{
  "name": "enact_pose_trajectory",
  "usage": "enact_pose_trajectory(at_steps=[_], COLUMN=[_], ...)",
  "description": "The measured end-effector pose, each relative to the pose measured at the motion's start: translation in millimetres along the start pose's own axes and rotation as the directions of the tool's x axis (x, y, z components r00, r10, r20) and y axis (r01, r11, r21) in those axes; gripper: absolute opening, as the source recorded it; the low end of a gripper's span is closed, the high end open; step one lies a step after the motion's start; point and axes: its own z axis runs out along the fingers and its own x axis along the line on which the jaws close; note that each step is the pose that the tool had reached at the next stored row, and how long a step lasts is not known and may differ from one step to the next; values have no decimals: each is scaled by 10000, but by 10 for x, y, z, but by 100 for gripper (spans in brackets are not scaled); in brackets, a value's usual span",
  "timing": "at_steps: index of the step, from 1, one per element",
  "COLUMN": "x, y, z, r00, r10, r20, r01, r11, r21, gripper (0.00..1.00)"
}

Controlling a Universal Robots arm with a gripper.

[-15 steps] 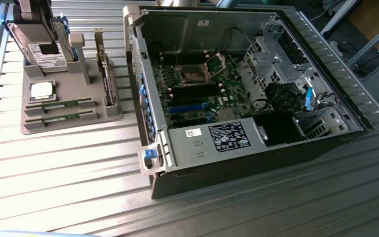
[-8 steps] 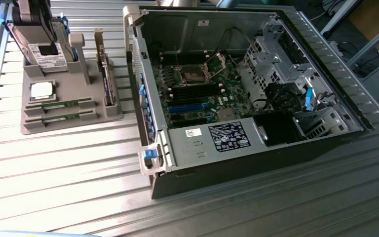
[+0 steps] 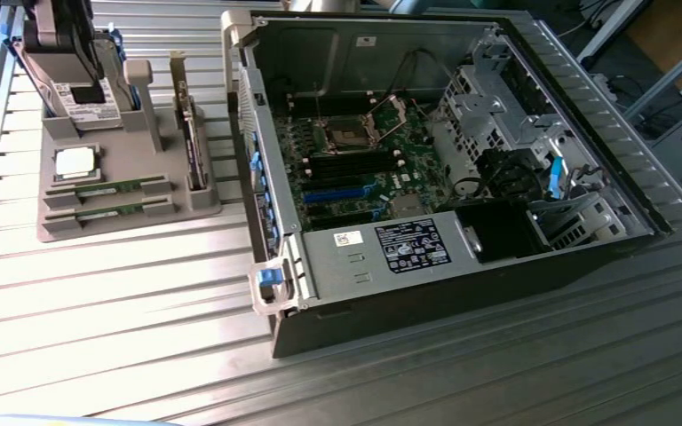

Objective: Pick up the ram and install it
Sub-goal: 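Pick up the ram and move it above insertion slot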

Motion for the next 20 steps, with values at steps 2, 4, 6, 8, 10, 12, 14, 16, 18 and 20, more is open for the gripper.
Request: enact_pose_trajectory(at_steps=[2, 4, 6, 8, 10, 12, 14, 16, 18, 20], x=[1, 1, 1, 1, 1, 1, 2, 2, 2, 2], y=[1, 2, 4, 6, 7, 10, 12, 13, 16, 17], z=[4, 7, 10, 12, 14, 18, 21, 25, 48, 51], r00=[10000, 10000, 10000, 10000, 10000, 10000, 10000, 10000, 10000, 10000], r10=[0, 0, 0, 0, 0, 0, 0, 0, 0, 0], r20=[0, 0, 0, 0, 0, 0, 0, 0, 1, 0], r01=[0, 0, 0, 0, 0, 0, 0, 0, 0, 0], r11=[10000, 10000, 10000, 10000, 10000, 10000, 10000, 10000, 10000, 10000], r21=[0, 0, 0, 0, 0, 0, 0, 1, 1, 1], gripper=[36, 36, 36, 36, 36, 36, 36, 36, 36, 36])
